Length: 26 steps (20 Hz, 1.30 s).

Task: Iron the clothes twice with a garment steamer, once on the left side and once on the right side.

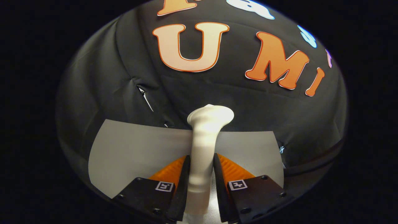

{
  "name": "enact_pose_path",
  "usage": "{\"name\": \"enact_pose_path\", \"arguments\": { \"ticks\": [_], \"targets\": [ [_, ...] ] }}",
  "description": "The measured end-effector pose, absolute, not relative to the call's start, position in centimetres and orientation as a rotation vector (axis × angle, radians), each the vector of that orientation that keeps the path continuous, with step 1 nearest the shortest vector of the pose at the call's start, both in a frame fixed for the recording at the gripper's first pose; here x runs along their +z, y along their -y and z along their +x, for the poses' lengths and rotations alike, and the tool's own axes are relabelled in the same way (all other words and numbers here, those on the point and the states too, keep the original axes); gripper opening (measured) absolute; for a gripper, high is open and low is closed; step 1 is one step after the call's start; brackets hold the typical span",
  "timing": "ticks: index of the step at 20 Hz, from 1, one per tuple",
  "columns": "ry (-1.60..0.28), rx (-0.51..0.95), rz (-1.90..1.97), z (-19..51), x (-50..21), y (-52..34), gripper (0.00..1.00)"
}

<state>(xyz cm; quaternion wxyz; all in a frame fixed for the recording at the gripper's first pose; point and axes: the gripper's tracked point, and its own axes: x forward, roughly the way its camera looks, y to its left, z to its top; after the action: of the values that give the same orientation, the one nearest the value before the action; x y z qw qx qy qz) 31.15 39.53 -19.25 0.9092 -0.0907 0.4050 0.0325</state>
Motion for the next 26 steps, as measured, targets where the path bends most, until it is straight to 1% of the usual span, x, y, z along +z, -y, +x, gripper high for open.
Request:
{"name": "enact_pose_path", "arguments": {
  "ticks": [5, 6, 8, 11, 16, 21, 26],
  "targets": [
    [-0.802, 0.082, -0.145, 30.9, -19.0, -39.5, 0.4],
    [-0.783, 0.085, -0.132, 30.9, -18.7, -39.6, 0.36],
    [-0.733, 0.094, -0.111, 30.5, -17.4, -39.7, 0.36],
    [-0.592, 0.14, -0.124, 29.3, -13.8, -40.7, 0.35],
    [-0.403, 0.196, -0.161, 24.6, -8.4, -41.2, 0.35],
    [-0.288, 0.223, -0.109, 20.1, -4.8, -40.7, 0.35],
    [-0.235, 0.215, -0.076, 15.7, -3.0, -37.8, 0.35]
  ]
}}
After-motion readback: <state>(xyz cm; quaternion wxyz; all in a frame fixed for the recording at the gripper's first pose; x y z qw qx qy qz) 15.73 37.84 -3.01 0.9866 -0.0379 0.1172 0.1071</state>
